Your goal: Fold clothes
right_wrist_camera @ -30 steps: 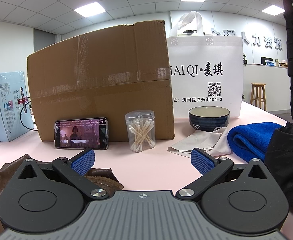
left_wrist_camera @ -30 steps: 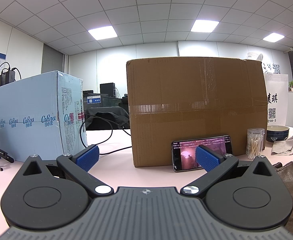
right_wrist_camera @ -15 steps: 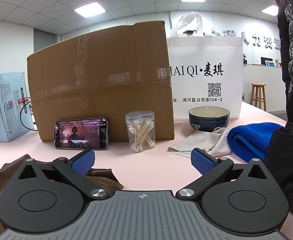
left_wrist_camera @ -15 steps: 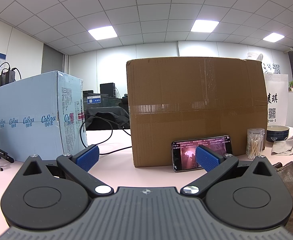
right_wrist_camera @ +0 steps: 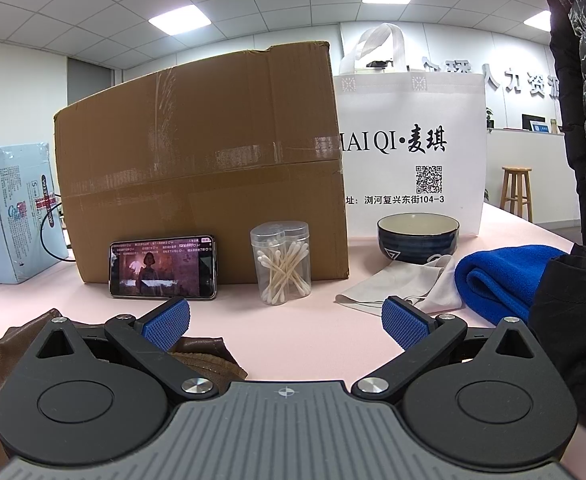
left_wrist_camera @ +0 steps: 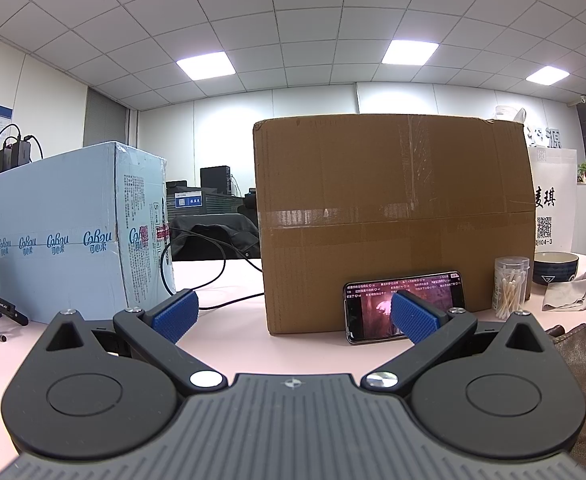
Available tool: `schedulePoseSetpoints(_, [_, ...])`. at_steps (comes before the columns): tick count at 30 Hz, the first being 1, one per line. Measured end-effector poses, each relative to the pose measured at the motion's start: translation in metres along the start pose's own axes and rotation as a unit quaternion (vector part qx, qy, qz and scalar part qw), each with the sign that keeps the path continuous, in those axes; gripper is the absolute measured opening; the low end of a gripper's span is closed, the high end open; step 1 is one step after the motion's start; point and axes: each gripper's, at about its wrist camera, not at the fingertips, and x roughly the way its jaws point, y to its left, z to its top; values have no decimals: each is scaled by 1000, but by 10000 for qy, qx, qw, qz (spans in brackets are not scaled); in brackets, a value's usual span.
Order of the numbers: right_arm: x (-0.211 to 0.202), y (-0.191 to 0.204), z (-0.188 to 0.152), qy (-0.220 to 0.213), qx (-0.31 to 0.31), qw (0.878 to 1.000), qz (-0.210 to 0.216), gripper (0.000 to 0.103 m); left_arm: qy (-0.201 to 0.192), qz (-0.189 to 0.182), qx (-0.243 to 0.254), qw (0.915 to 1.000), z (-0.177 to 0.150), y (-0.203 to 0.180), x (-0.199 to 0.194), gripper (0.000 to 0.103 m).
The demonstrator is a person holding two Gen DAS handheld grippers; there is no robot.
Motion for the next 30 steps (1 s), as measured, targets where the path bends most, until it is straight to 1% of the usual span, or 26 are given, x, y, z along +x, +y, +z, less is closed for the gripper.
schedulePoseSetpoints(30, [-5,1,0,-4,-13,10000,3,103,4,0,1,10000,0,0,-1,103])
